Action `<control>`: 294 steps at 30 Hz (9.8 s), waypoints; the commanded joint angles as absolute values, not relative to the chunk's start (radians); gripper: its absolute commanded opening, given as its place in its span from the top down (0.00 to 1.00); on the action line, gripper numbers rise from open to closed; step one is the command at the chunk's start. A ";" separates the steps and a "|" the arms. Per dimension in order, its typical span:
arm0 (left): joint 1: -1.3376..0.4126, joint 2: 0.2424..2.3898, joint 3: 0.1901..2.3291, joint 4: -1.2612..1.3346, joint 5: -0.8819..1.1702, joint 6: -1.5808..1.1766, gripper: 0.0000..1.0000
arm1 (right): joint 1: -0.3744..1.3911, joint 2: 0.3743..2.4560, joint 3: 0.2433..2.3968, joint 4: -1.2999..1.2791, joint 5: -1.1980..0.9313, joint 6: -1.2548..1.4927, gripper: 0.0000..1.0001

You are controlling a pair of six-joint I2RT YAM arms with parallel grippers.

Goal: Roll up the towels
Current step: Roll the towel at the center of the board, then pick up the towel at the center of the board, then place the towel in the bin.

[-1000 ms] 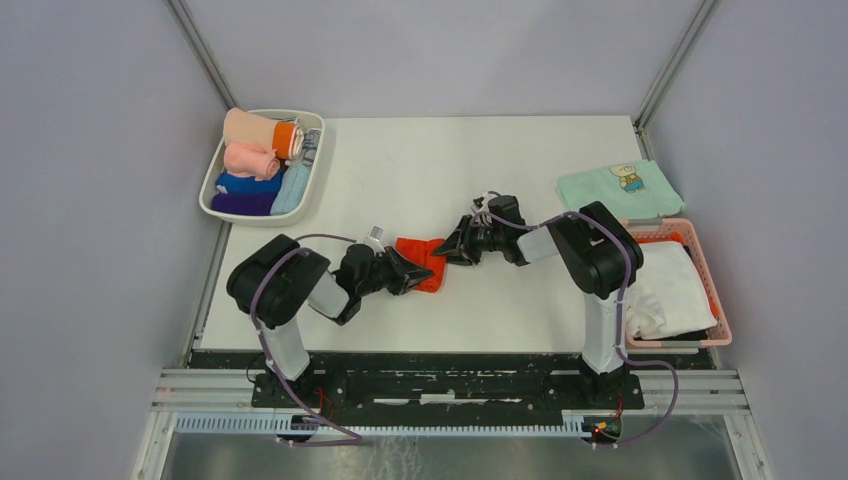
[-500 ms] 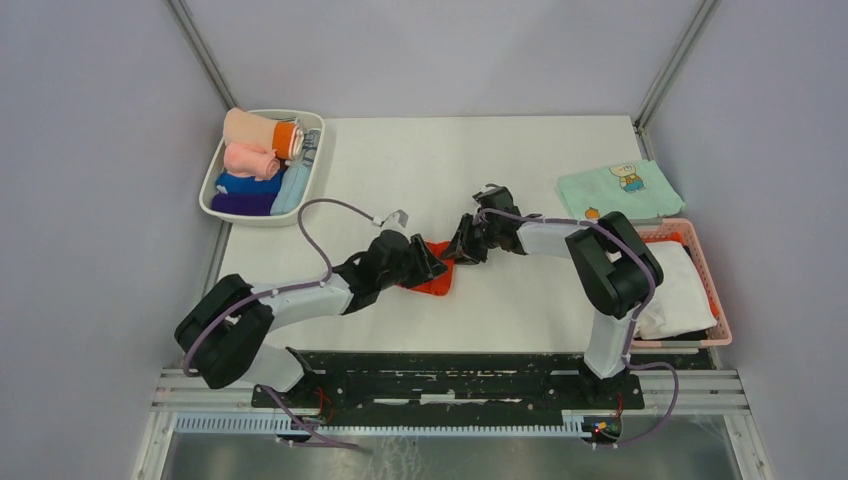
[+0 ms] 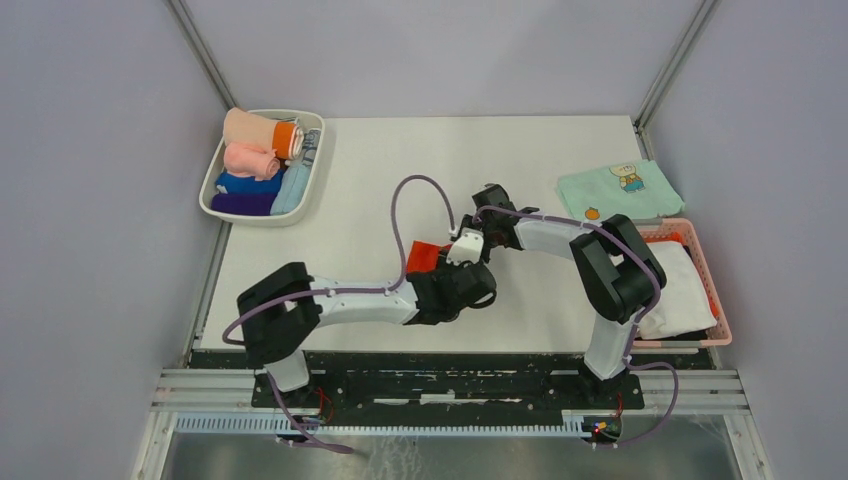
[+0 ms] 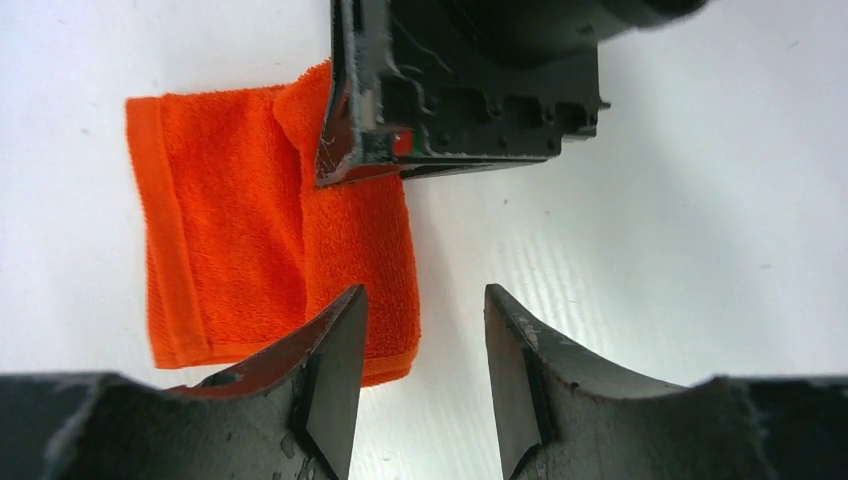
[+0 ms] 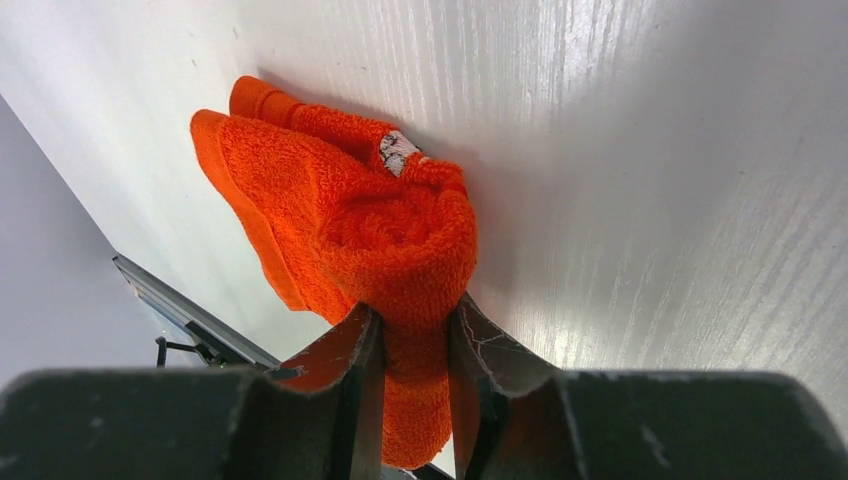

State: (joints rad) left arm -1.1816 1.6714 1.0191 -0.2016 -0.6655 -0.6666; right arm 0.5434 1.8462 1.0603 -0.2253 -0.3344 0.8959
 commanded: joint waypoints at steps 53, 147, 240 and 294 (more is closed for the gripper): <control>-0.565 1.604 0.500 0.586 0.393 -1.061 0.84 | 0.472 2.008 0.905 0.517 -0.704 1.167 0.34; -0.870 1.462 0.885 -0.212 -0.345 -0.654 0.36 | 0.543 1.836 0.984 -0.062 -0.331 0.905 0.59; -0.613 1.657 0.674 0.082 0.219 -0.830 0.85 | 0.646 1.788 1.215 -0.322 -0.247 0.720 0.49; 0.494 1.877 1.340 -0.158 0.109 -0.934 0.93 | 0.439 1.380 0.982 -0.499 -0.020 0.414 0.00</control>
